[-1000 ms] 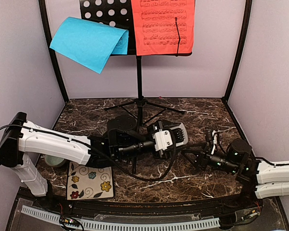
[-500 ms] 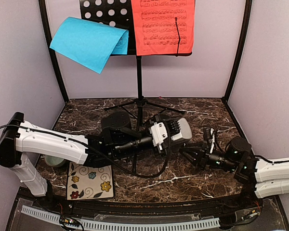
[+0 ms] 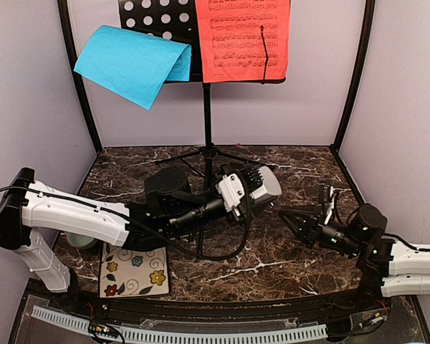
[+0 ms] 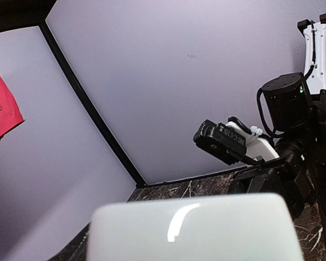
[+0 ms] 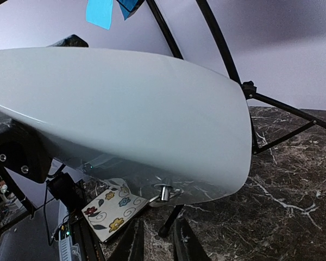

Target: Set up the instrument practice props

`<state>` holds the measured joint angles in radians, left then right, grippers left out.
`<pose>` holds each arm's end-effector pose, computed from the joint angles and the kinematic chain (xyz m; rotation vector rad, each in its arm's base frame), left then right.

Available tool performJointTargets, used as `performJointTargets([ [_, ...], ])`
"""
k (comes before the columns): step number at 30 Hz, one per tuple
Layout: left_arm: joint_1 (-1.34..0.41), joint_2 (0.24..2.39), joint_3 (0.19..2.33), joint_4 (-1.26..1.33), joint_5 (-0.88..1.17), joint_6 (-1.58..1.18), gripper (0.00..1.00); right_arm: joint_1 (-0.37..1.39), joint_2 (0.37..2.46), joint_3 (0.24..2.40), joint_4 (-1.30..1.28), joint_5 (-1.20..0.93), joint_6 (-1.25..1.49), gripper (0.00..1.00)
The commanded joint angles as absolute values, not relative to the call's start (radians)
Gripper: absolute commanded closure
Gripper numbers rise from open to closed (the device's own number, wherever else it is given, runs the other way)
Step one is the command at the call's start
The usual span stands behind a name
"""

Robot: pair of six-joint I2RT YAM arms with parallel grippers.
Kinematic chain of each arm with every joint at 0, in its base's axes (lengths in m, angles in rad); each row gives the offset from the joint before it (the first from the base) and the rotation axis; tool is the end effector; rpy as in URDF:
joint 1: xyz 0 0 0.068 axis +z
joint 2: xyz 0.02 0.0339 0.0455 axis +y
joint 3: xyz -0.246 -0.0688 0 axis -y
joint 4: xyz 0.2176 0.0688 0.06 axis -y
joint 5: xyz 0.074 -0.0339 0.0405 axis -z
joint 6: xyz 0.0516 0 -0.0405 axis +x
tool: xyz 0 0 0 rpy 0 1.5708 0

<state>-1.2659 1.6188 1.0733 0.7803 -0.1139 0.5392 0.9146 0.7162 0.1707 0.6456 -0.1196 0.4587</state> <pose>0.1169 -0.3519 0.3268 1.0021 0.9157 -0.5377 0.1026 0.1434 0.2259 -0.4610 1.5222 1.1857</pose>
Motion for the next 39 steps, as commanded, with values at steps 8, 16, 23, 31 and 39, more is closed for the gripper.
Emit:
performJointTargets([
  [8, -1.267, 1.594, 1.221, 0.776, -0.369, 0.507, 0.98, 0.946, 0.703, 0.187, 0.635, 0.108, 0.389, 0.56],
  [16, -1.267, 1.679, 1.39, 0.561, -0.488, 0.441, 0.99, 0.959, 0.845, 0.261, 0.666, 0.184, 0.365, 0.54],
  [23, -1.271, 1.703, 1.429, 0.519, -0.508, 0.433, 0.99, 0.98, 0.971, 0.341, 0.698, 0.275, 0.326, 0.6],
  [31, -1.276, 1.707, 1.439, 0.506, -0.498, 0.43, 0.99, 0.995, 1.09, 0.425, 0.722, 0.264, 0.304, 0.61],
  [39, -1.279, 1.691, 1.427, 0.51, -0.476, 0.421, 0.99, 1.0, 1.118, 0.44, 0.695, 0.306, 0.301, 0.68],
])
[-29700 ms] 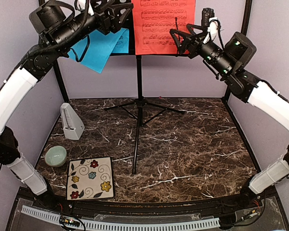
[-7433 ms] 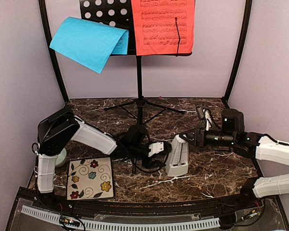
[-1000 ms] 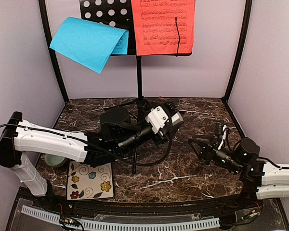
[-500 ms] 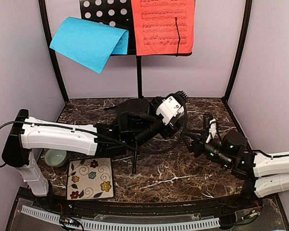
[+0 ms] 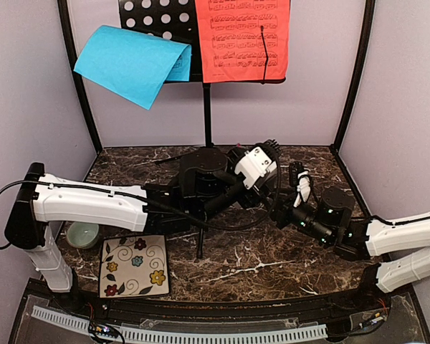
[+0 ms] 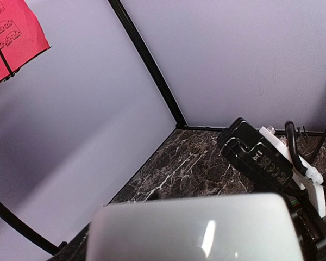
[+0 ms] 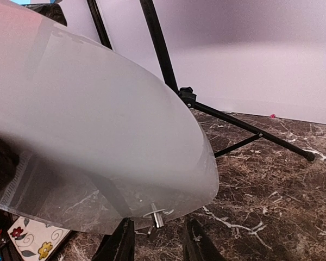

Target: Set up the instrument practice props

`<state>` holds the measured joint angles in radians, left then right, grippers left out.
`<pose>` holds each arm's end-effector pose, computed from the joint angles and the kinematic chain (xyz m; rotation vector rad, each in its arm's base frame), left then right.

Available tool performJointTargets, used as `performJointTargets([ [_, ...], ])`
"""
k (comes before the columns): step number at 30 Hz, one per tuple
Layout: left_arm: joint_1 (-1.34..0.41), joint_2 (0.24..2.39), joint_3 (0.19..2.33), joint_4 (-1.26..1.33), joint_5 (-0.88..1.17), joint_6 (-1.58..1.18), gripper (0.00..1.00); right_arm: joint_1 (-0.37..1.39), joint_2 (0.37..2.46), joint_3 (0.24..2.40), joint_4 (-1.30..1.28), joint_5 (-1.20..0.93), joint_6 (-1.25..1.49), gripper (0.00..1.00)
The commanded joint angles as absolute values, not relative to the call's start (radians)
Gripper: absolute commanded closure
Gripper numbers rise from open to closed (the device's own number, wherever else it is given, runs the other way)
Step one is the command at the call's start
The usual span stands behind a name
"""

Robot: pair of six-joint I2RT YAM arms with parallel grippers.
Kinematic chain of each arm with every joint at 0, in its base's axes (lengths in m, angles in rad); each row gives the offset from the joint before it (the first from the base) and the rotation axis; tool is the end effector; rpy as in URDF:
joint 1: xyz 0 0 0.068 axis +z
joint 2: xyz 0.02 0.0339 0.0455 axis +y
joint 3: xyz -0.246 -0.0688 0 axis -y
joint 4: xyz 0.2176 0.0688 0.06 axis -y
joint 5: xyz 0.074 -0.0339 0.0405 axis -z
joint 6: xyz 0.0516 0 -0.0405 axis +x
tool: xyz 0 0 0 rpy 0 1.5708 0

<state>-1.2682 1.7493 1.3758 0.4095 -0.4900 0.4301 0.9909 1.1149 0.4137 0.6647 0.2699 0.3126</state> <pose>0.1447 -0.3819 0.3364 0.8673 1.2799 -0.2895 0.1432 0.1935 0.2353 -0.3452 1.6278 0.7868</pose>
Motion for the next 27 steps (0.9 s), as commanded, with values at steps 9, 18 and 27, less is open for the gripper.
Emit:
performJointTargets([
  [9, -1.281, 1.669, 1.407, 0.528, -0.433, 0.402, 0.99, 1.0, 1.119, 0.441, 0.684, 0.301, 0.288, 0.78],
  [18, -1.28, 1.636, 1.363, 0.568, -0.378, 0.379, 0.99, 1.0, 1.116, 0.448, 0.689, 0.313, 0.29, 0.96],
  [27, -1.281, 1.571, 1.233, 0.699, -0.297, 0.407, 0.99, 0.977, 1.044, 0.408, 0.73, 0.286, 0.383, 1.0],
])
